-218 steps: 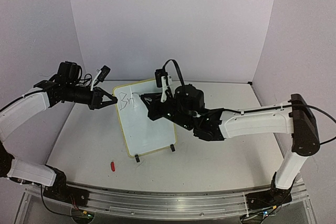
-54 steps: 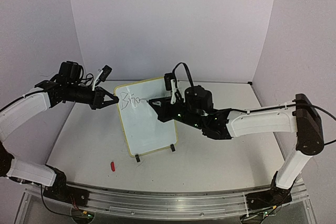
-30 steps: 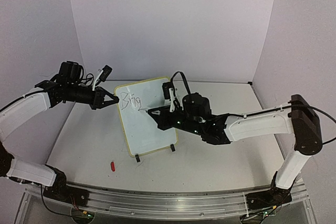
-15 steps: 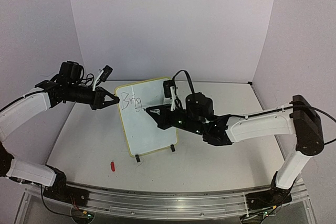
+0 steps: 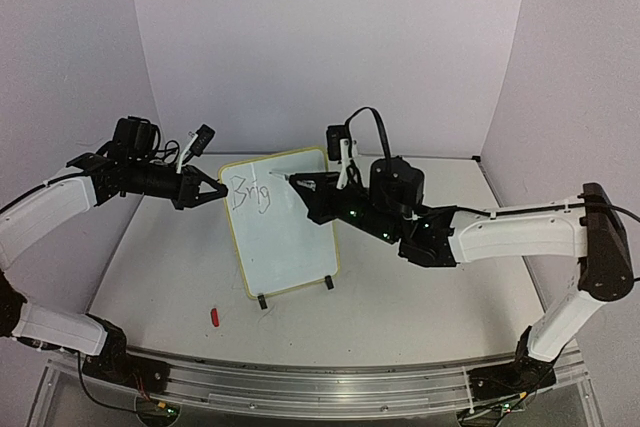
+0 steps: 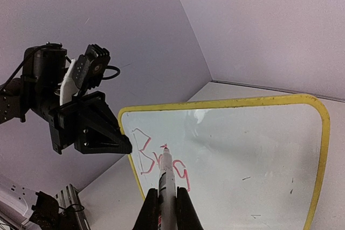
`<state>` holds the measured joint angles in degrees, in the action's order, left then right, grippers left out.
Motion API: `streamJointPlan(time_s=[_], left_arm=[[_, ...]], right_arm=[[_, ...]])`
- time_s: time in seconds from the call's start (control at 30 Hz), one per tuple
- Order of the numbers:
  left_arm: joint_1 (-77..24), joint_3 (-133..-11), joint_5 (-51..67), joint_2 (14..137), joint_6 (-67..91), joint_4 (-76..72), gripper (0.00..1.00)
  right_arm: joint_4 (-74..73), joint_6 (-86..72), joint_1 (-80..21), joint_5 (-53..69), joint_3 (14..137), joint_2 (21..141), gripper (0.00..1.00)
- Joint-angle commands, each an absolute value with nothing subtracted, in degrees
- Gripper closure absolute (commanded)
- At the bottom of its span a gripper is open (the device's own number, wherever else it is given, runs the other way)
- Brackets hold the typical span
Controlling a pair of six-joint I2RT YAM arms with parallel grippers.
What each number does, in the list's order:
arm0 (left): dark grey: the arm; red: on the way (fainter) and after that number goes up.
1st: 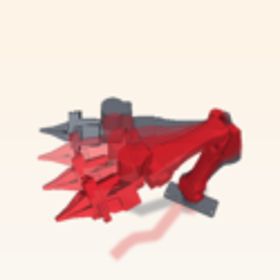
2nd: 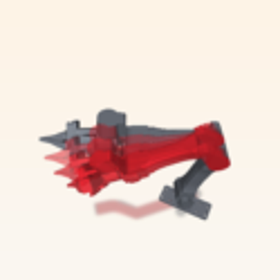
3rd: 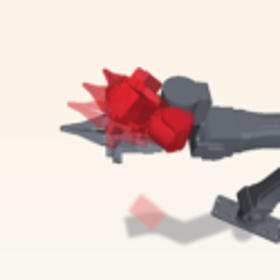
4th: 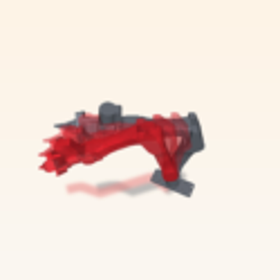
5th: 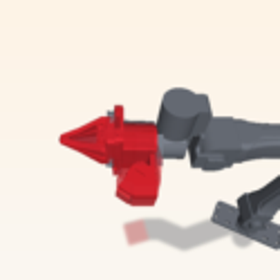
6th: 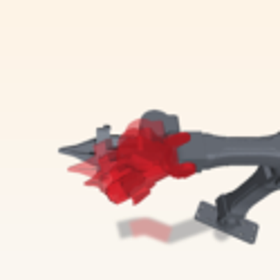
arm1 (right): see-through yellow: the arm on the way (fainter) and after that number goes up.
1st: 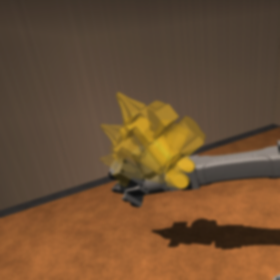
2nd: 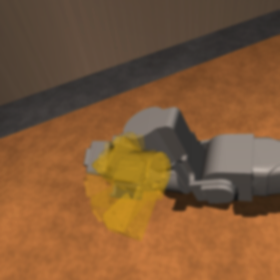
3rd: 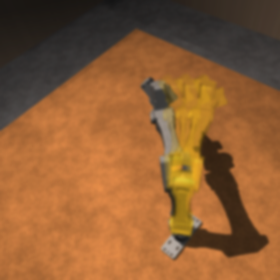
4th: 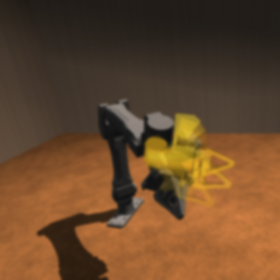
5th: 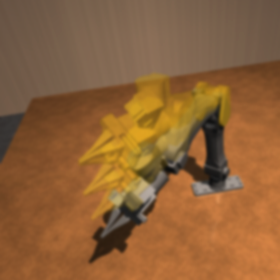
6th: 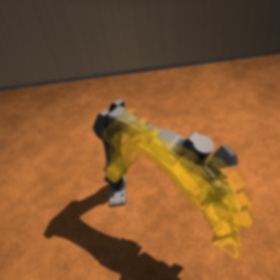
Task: Write a sentence on the whiteboard
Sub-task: Write on the whiteboard at the center of the board.
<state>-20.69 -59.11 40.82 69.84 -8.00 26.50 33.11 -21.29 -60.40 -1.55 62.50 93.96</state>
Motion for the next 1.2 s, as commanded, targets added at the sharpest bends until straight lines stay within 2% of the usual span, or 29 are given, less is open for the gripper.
streamJointPlan(time_s=[0.0, 0.57, 1.17], left_arm=[[-21.9, -58.6, 36.2, 71.9, -11.2, 30.4, 1.0], [-22.0, -58.6, 36.2, 71.8, -11.2, 30.5, 1.0], [-22.1, -58.6, 36.2, 72.0, -11.2, 30.4, 1.0]], right_arm=[[32.3, -19.1, -60.2, -3.8, 66.4, 95.5, 1.0], [30.5, -20.4, -58.9, -3.9, 69.9, 99.1, 1.0], [28.8, -25.0, -58.8, -3.3, 62.8, 98.5, 1.0]])
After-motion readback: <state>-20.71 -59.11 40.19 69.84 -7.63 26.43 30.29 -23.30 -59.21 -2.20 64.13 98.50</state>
